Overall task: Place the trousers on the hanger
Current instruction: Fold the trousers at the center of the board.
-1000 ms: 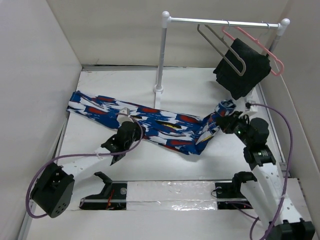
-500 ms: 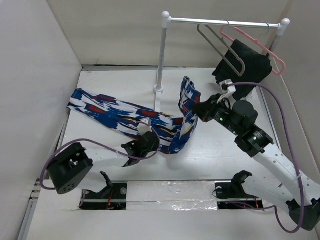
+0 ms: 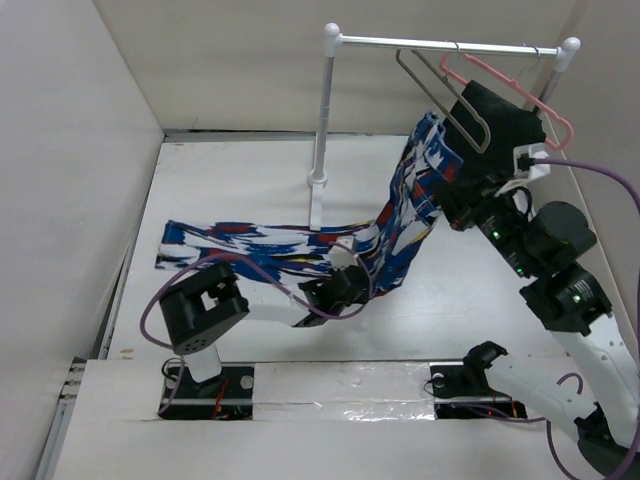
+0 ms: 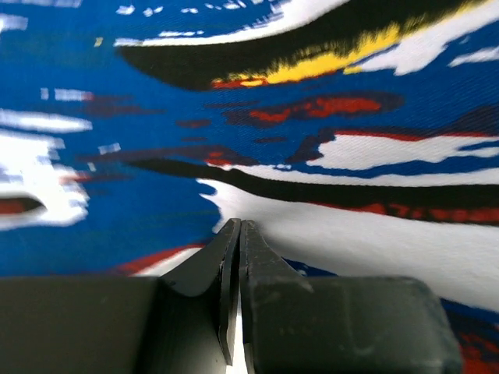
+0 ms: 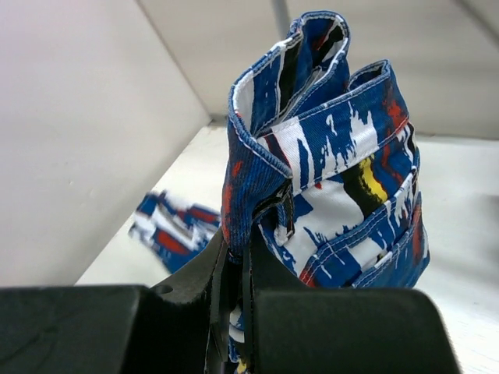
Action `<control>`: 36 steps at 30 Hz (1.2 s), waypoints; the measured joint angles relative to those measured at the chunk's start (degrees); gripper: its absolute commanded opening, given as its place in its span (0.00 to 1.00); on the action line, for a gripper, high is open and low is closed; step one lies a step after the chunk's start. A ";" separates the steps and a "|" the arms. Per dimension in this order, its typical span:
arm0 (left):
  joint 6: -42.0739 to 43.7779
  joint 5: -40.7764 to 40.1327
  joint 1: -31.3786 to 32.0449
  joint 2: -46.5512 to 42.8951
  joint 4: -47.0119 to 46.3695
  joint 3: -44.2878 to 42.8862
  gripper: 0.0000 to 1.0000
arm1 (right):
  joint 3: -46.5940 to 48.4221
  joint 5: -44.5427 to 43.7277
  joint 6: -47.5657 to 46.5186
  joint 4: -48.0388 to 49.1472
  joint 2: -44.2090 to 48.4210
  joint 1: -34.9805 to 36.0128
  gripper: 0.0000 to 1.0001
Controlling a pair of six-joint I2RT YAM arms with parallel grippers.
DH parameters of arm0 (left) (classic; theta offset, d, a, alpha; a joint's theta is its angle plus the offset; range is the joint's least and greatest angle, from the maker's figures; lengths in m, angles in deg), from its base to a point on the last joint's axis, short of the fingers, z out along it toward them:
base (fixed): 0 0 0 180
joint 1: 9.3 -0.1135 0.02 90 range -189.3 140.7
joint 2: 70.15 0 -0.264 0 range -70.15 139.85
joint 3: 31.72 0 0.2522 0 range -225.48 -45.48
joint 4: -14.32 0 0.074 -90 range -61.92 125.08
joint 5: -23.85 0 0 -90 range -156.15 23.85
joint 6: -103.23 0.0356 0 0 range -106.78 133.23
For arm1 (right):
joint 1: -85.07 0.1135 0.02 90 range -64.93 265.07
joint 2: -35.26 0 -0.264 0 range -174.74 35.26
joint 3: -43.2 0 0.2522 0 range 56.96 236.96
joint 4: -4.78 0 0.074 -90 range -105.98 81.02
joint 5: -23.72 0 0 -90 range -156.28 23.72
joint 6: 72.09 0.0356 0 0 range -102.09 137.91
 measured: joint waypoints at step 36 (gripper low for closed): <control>5.51 -7.08 -17.35 -56.96 20.22 3.82 0.00 | 12.13 -1.88 -4.50 3.06 -23.58 12.90 0.00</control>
